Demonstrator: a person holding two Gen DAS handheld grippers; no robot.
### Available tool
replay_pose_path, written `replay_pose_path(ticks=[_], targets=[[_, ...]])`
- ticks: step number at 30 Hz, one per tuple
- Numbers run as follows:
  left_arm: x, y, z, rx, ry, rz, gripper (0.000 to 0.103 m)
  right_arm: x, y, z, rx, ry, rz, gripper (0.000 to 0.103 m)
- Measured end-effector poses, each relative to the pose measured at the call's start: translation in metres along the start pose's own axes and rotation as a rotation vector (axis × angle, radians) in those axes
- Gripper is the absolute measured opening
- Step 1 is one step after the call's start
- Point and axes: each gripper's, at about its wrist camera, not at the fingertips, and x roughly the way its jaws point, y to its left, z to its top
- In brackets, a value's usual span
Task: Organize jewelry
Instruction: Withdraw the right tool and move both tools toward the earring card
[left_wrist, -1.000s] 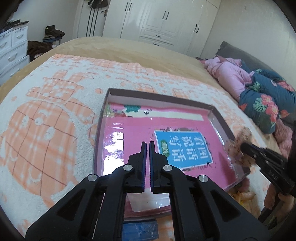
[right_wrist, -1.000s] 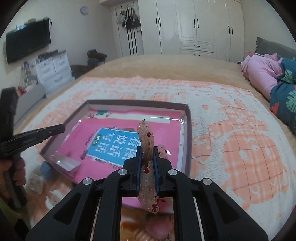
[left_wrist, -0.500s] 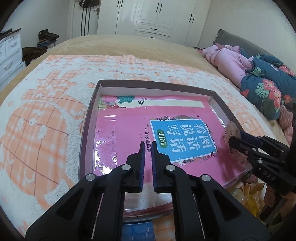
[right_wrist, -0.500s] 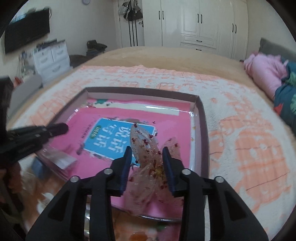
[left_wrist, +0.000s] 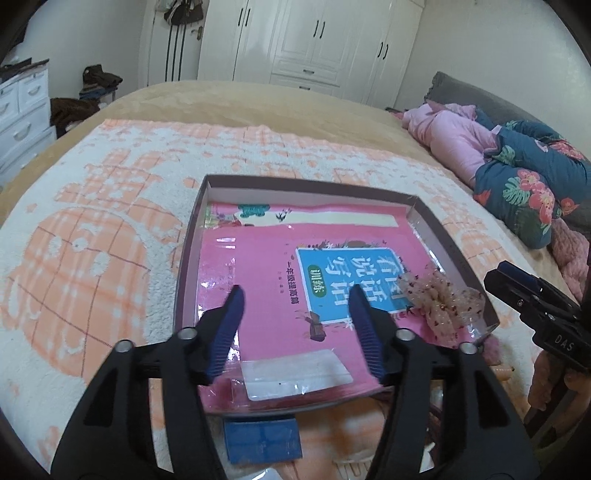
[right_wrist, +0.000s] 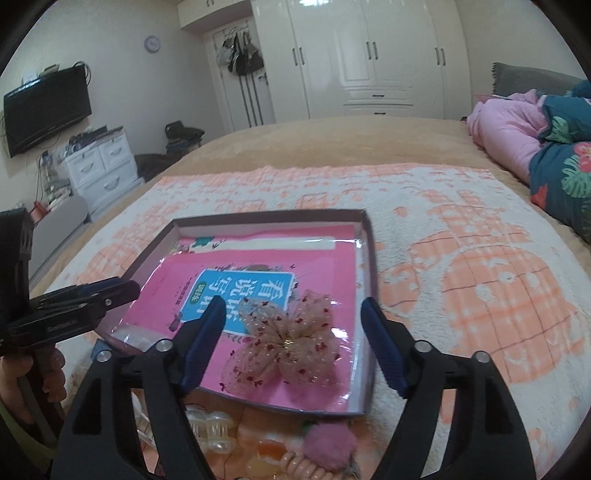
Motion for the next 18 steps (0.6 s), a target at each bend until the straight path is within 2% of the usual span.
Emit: replay_pose_path(ticks=[2, 4, 5, 7, 8, 18], targets=[[-0.007, -0.002, 0.0, 0.008, -0.023, 0.007, 0.06, -0.005, -0.004, 0.0, 0.019, -0.013, -0.005, 0.08], [-0.014, -0.003, 0.001, 0.007, -0.044, 0.005, 0.073, -0.011, -0.008, 0.0, 0.036, -0.031, -0.01, 0.084], [-0.018, -0.003, 0.002, 0.005, -0.056, 0.002, 0.075, -0.015, -0.009, 0.0, 0.043, -0.039, -0.012, 0.085], [-0.024, -0.003, 0.003, 0.005, -0.075, 0.003, 0.086, -0.021, -0.011, 0.0, 0.05, -0.054, -0.017, 0.091], [-0.027, -0.003, 0.003, 0.004, -0.085, 0.004, 0.089, -0.023, -0.012, 0.0, 0.052, -0.061, -0.016, 0.092], [-0.06, -0.001, 0.004, -0.027, -0.167, -0.004, 0.092, -0.06, -0.02, -0.002, 0.073, -0.159, -0.048, 0.095]])
